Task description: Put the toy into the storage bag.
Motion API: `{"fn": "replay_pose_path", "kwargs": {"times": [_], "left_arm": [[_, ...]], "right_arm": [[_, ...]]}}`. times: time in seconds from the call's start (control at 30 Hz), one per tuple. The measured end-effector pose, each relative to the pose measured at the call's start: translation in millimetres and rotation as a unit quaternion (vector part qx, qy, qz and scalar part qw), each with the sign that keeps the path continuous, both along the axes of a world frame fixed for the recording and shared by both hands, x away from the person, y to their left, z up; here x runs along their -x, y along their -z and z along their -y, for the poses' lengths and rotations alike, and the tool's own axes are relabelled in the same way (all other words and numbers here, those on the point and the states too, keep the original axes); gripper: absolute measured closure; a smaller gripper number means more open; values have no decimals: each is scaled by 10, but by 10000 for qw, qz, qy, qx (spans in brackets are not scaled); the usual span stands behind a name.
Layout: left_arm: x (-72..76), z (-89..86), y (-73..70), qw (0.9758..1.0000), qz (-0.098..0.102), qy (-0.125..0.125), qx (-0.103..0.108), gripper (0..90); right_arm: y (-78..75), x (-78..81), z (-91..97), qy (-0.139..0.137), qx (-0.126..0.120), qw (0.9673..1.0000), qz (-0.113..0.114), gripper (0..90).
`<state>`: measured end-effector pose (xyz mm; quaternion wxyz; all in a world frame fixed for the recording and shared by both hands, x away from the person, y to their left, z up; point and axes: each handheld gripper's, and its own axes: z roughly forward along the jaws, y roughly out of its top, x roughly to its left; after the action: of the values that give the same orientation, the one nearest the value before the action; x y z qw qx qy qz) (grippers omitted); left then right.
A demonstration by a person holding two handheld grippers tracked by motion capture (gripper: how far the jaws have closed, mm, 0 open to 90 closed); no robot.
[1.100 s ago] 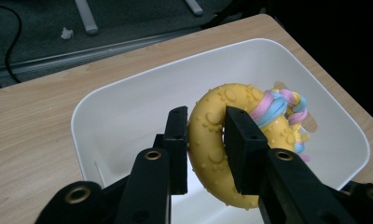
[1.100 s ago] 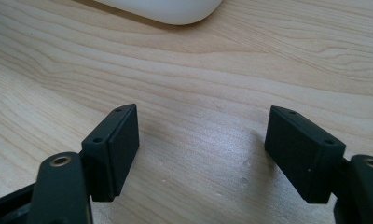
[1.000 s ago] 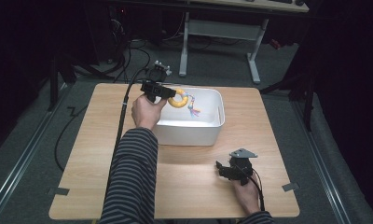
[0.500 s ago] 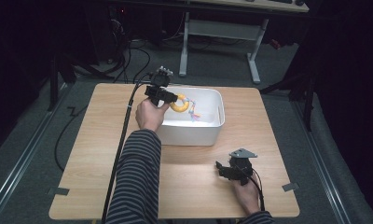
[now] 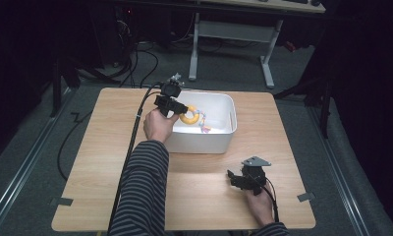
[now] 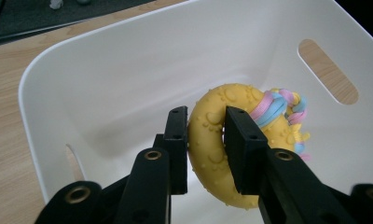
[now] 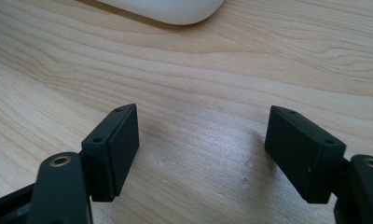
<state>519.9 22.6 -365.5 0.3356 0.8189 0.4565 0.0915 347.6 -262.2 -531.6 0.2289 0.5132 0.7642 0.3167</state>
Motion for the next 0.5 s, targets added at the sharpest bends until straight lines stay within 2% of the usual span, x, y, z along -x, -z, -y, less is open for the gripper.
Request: {"fn": "replay_pose_path", "kwargs": {"times": [0.5], "left_arm": [[121, 71, 98, 9996, -78, 268, 13, 716]], "right_arm": [[0, -2, 1, -14, -1, 10000, 3, 263]]}}
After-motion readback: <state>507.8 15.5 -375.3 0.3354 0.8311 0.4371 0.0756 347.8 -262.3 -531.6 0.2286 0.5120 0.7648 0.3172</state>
